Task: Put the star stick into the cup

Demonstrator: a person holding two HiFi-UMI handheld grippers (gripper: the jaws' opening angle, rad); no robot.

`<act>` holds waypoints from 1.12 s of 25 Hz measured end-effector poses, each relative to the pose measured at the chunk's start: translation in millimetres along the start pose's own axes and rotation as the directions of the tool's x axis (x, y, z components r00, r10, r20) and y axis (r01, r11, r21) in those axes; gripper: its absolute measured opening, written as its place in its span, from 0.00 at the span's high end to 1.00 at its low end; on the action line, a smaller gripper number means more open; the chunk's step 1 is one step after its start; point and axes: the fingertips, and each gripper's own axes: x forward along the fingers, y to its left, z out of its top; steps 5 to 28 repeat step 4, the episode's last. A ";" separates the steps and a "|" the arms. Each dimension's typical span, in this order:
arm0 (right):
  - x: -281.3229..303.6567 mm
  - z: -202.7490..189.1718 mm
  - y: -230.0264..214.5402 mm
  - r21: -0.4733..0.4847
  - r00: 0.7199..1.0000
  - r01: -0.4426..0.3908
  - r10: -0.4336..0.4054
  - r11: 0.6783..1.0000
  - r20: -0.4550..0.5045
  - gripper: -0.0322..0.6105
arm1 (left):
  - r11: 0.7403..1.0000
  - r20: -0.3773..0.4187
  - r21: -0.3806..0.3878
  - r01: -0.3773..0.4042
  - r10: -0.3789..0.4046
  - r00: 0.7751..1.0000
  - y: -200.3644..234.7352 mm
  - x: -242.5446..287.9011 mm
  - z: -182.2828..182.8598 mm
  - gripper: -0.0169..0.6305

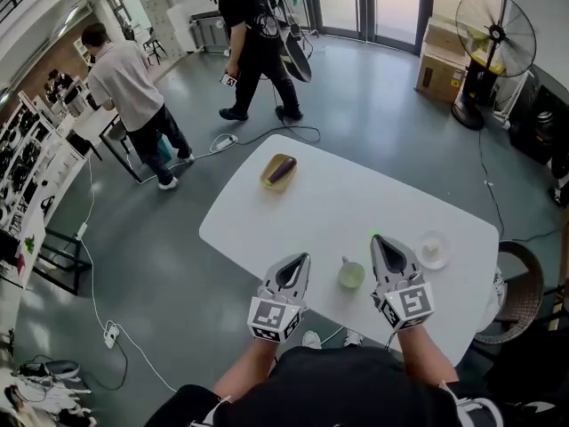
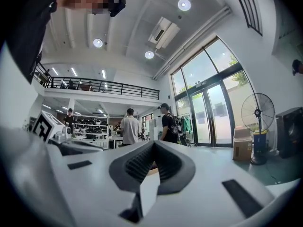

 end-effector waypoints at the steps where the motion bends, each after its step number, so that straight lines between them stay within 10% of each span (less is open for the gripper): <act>1: -0.4 -1.1 -0.3 0.001 1.000 0.001 -0.001 1.000 -0.003 0.94 | 1.000 -0.002 0.000 -0.001 0.001 1.000 0.3 -0.2 -1.0 0.96; 28: -0.7 -3.4 -1.1 0.002 1.000 0.002 -0.002 1.000 -0.011 0.94 | 1.000 -0.007 0.003 -0.004 0.004 1.000 2.1 -0.8 -2.7 0.96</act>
